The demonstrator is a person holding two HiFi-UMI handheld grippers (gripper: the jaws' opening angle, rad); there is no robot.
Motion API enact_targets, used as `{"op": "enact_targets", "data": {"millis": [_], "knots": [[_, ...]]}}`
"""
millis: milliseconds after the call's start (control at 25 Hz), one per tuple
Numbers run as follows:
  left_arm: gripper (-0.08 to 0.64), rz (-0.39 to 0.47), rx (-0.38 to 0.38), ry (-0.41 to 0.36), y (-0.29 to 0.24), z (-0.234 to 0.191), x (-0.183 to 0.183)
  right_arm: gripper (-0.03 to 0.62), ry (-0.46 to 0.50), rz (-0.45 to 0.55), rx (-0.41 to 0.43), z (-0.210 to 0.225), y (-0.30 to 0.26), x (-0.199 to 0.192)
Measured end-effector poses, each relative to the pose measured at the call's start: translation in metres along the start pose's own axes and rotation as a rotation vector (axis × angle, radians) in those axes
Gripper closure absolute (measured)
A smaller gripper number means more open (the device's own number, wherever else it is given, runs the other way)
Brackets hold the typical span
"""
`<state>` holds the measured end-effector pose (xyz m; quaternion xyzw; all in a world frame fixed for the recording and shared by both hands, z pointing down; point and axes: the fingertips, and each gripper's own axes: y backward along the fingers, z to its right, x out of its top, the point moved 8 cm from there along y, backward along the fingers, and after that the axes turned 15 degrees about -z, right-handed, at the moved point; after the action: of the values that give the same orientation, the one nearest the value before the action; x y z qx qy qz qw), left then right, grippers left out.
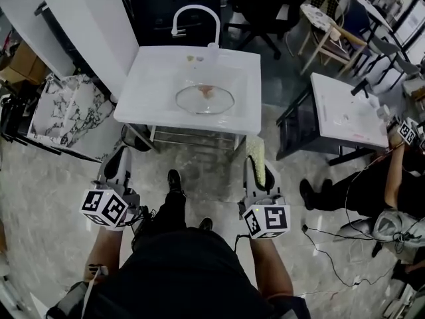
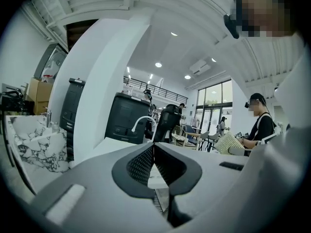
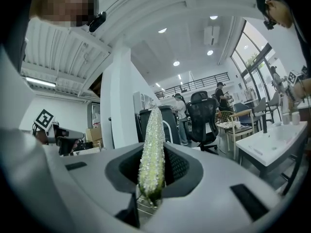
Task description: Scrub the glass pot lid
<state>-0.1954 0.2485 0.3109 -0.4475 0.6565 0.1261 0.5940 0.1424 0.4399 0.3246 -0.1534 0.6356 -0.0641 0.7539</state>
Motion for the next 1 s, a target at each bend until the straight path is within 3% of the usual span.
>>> {"op": "enact_targets", "data": {"millis": [200,520,760,1000], "knots": [[0.558,-0.008,-0.043,-0.004,-0.065,-0.034,0.016,0.526,0.008,-0.026,-0.052,0.007,-0.054,0.005],[0.558,-0.044,-0.144,-0.024,-0.172,-0.103,0.075,0.526,-0.035,-0.072,-0.172,0.012,-0.156,0.028],[0.558,-0.072,-0.187,-0.014,-0.236,-0.158,0.098,0.526,-0.143,-0.154,-0.173,0.01,-0.238,0.024],[0.558,-0.13,-0.228,0.012,-0.283,-0.182,0.082,0.526,-0.072,-0.276,-0.139,0.013,-0.301,0.017]]}}
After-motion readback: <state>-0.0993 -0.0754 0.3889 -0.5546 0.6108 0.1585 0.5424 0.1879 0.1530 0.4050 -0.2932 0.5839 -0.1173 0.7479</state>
